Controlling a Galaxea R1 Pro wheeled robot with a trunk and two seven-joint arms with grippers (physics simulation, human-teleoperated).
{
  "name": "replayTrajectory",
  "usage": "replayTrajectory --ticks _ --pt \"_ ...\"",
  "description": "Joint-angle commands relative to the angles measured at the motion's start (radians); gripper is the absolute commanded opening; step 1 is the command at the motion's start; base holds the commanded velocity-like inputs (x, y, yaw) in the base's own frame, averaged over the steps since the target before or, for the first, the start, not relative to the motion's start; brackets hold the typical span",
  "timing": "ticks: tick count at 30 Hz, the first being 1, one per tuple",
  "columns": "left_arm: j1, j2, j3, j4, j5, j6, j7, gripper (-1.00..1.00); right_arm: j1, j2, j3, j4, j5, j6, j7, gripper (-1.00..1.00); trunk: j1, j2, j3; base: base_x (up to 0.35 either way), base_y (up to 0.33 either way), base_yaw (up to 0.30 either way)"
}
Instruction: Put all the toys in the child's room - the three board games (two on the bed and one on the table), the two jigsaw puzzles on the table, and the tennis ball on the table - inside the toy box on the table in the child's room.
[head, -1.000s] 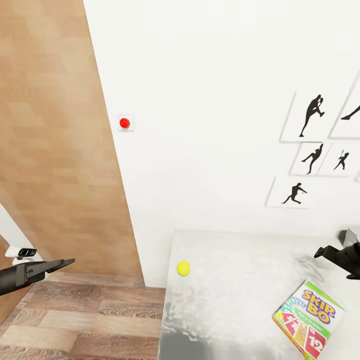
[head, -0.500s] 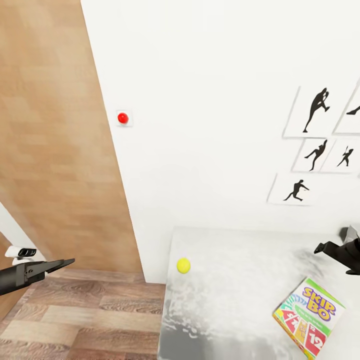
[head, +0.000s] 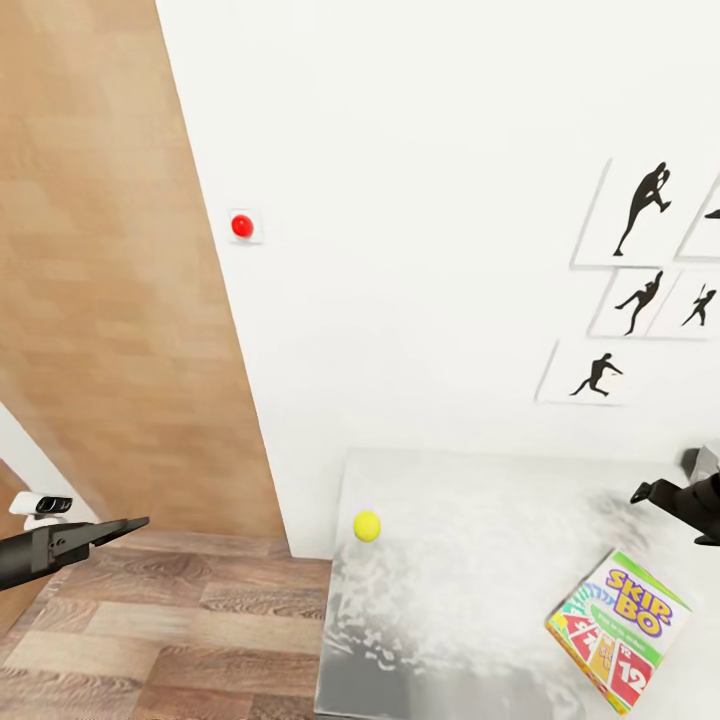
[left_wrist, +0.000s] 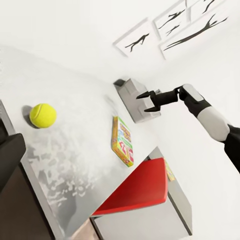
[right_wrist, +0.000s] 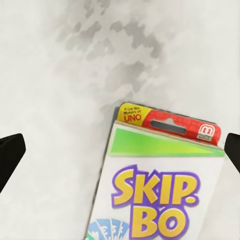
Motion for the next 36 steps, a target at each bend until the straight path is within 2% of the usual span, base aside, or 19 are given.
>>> replayTrajectory --ticks 1,21,36 --pt "-0.001 0.000 0.000 0.000 0.000 0.011 -0.004 1.00 -0.004 0.000 -0.002 -0.001 -0.010 0.002 -0.010 1.00 0.001 -0.002 -0.004 0.000 0.000 0.000" --pt "-0.001 0.001 0.000 0.000 0.000 0.011 -0.004 1.00 -0.032 -0.006 -0.002 -0.001 0.001 0.002 -0.010 1.00 0.001 -0.002 -0.037 0.000 0.000 0.000" --pt "-0.001 0.001 0.000 0.000 0.000 0.011 -0.004 1.00 -0.052 -0.033 -0.003 -0.001 0.002 0.002 -0.010 1.00 0.001 -0.002 -0.061 0.000 0.000 0.000"
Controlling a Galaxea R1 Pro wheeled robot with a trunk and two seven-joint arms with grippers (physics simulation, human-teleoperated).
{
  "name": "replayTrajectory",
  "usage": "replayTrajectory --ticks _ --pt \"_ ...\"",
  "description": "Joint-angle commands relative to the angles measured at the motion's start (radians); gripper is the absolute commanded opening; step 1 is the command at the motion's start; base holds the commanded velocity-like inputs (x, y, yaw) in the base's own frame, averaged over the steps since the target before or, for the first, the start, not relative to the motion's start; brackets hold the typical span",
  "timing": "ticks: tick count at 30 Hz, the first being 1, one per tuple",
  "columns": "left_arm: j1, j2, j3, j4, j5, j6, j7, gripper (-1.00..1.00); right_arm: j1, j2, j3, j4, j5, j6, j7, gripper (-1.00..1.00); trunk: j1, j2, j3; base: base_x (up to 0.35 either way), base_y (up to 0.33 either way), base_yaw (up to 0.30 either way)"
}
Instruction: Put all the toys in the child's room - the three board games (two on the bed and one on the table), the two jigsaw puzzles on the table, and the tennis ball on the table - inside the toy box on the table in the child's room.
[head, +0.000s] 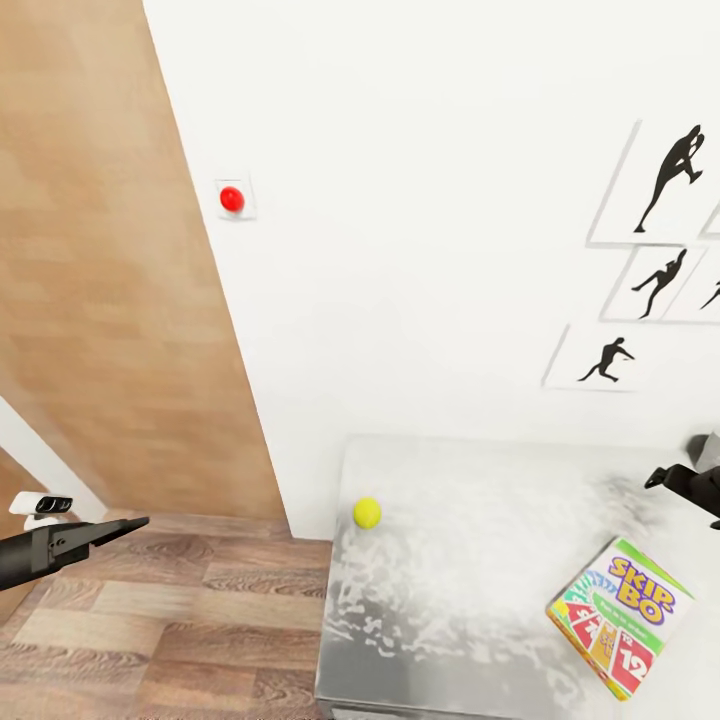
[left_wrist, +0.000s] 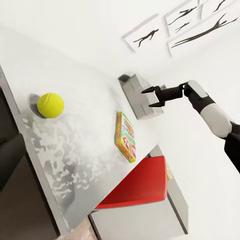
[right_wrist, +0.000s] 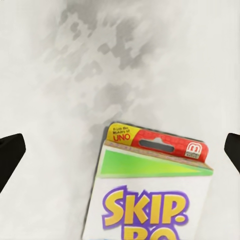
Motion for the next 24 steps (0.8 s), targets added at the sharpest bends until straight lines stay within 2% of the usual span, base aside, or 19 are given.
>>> replayTrajectory --ticks 1,24 --pt "-0.001 0.000 0.000 0.000 0.000 0.011 -0.004 1.00 -0.001 -0.001 -0.002 -0.001 -0.011 0.002 -0.010 1.00 0.001 -0.002 -0.004 0.000 0.000 0.000" --pt "-0.001 0.000 0.000 0.000 0.000 0.011 -0.004 1.00 -0.003 -0.007 -0.002 -0.004 -0.010 0.002 -0.025 1.00 0.001 -0.002 -0.042 0.000 0.000 0.000"
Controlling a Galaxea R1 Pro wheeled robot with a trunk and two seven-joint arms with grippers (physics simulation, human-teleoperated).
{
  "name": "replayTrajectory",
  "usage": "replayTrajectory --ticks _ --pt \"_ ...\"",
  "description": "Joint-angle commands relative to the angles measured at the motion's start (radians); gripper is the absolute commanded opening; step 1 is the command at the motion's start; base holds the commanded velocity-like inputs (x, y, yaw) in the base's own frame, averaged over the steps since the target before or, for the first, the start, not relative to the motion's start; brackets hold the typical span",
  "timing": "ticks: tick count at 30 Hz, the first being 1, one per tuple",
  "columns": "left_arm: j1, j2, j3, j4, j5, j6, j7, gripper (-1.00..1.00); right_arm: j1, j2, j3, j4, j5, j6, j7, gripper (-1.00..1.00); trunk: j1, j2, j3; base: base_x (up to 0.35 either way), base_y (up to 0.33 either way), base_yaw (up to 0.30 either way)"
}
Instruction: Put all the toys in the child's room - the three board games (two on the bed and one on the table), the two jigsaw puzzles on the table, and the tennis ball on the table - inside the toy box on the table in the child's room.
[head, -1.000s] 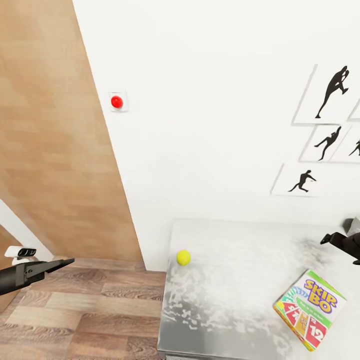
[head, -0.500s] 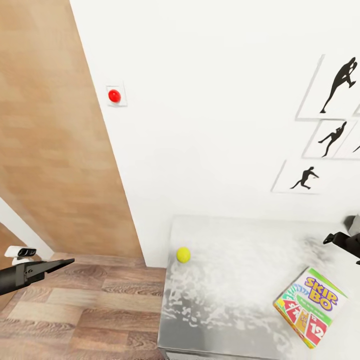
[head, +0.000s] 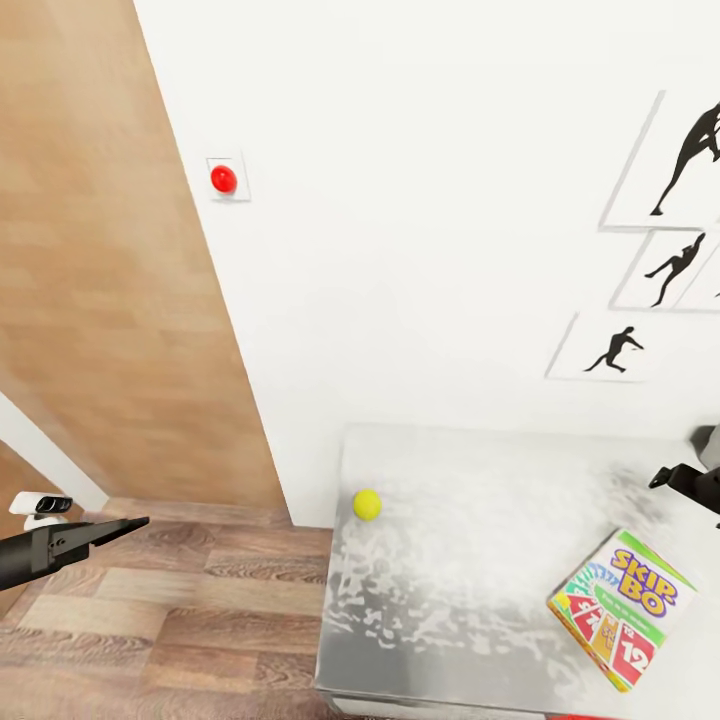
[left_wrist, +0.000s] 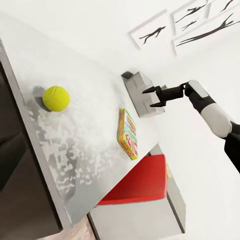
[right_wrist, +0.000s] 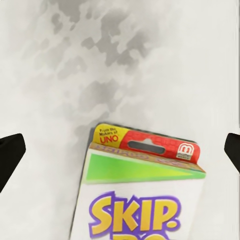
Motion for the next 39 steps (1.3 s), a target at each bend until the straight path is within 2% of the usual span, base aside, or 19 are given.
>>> replayTrajectory --ticks 1,39 --pt "-0.001 0.000 0.000 0.000 0.000 0.011 -0.004 1.00 -0.001 0.000 -0.002 -0.002 -0.011 0.002 -0.013 1.00 0.001 -0.002 -0.004 0.000 0.000 0.000" --pt "-0.001 0.000 0.000 0.000 0.000 0.010 -0.004 1.00 -0.002 0.000 -0.002 0.000 -0.012 0.002 -0.031 1.00 0.001 -0.002 -0.066 0.000 0.000 0.000"
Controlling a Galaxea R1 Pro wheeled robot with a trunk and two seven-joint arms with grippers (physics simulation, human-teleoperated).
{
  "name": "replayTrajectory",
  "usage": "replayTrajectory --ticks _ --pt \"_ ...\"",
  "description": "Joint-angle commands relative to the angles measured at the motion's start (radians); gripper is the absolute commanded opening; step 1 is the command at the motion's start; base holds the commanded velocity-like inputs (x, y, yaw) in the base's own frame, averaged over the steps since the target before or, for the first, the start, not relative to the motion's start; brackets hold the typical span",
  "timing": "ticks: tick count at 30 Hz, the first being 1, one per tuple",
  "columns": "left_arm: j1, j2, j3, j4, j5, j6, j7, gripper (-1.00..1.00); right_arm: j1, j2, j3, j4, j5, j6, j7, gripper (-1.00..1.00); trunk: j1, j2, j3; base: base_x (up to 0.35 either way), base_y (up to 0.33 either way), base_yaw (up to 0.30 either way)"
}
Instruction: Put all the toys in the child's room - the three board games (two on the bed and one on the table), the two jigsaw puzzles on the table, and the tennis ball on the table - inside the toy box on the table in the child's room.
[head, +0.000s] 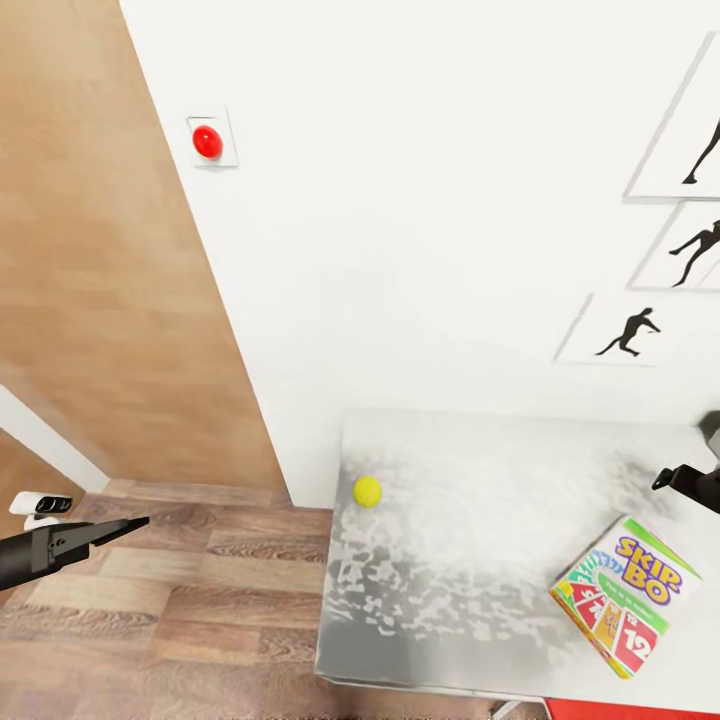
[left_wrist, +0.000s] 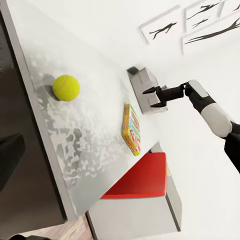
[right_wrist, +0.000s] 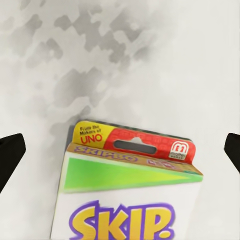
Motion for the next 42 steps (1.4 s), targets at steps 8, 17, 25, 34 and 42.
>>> replayTrajectory --ticks 8,17,25,34,42 --pt "-0.001 0.000 0.000 0.000 0.000 0.011 -0.004 1.00 -0.001 0.001 -0.002 0.000 -0.010 0.002 -0.011 1.00 0.001 -0.002 -0.015 0.000 0.000 0.000" --pt "-0.001 0.000 0.000 0.000 0.000 0.010 -0.004 1.00 -0.001 0.001 -0.002 0.001 -0.011 0.002 -0.010 1.00 0.001 -0.002 -0.030 0.000 0.000 0.000" --pt "-0.001 0.000 0.000 0.000 0.000 0.010 -0.004 1.00 -0.001 0.001 -0.002 0.002 -0.012 0.002 -0.010 1.00 0.001 -0.002 -0.043 0.000 0.000 0.000" --pt "-0.001 0.000 0.000 0.000 0.000 0.010 -0.004 1.00 -0.001 0.001 -0.003 0.002 -0.012 0.002 -0.010 1.00 0.001 -0.002 -0.058 0.000 0.000 0.000" --pt "-0.001 0.000 0.000 0.000 0.000 0.010 -0.004 1.00 -0.001 0.001 -0.003 0.002 -0.012 0.002 -0.010 1.00 0.001 -0.002 -0.071 0.000 0.000 0.000"
